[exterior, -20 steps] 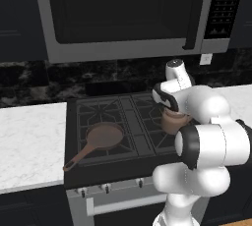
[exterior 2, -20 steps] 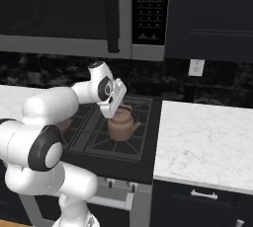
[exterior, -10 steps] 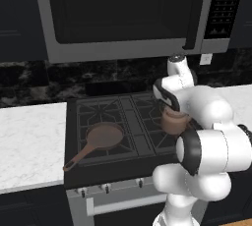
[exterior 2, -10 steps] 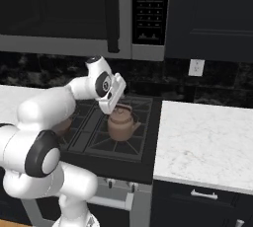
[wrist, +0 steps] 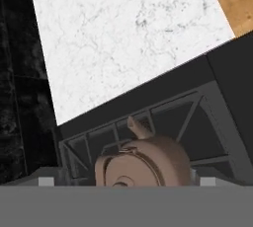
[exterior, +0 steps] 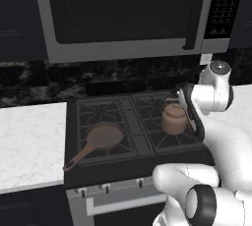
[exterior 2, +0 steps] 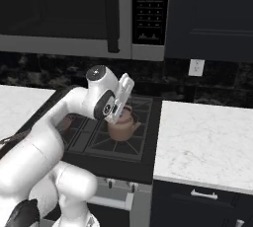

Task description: Pick the kettle from the counter and place it on a stove burner. Then turn the burner on.

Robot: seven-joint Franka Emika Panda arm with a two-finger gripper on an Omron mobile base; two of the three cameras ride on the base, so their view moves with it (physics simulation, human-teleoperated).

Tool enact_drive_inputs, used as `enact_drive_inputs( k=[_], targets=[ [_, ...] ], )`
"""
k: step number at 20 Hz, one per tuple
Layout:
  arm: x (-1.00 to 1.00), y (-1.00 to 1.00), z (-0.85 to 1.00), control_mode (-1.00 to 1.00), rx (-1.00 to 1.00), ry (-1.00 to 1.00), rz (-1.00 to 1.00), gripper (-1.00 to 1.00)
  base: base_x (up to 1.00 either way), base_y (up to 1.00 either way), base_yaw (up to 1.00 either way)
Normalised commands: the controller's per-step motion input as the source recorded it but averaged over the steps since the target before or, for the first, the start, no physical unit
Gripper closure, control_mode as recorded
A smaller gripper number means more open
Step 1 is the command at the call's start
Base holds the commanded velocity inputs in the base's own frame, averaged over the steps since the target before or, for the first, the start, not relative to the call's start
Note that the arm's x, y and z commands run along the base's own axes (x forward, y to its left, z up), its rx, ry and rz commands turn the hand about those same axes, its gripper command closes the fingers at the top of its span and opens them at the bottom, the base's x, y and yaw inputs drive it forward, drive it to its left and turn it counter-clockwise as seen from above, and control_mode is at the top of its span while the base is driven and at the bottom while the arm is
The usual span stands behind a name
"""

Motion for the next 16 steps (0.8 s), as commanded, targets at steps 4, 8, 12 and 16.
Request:
enact_drive_inputs(
  k=[4,8,12,16],
  targets=[
    [-1.0,-0.67,0.0,-1.0,0.27,-0.45,-0.15,-1.0,0.0,0.0,0.0],
    [-1.0,-0.56,-0.19,-1.0,0.37,-0.46,-0.17,-1.0,0.0,0.0,0.0],
    [-1.0,-0.53,-0.66,-1.0,0.49,-0.43,-0.15,-1.0,0.0,0.0,0.0],
    [-1.0,-0.63,-0.84,-1.0,0.6,-0.34,-0.14,-1.0,0.0,0.0,0.0]
  ],
)
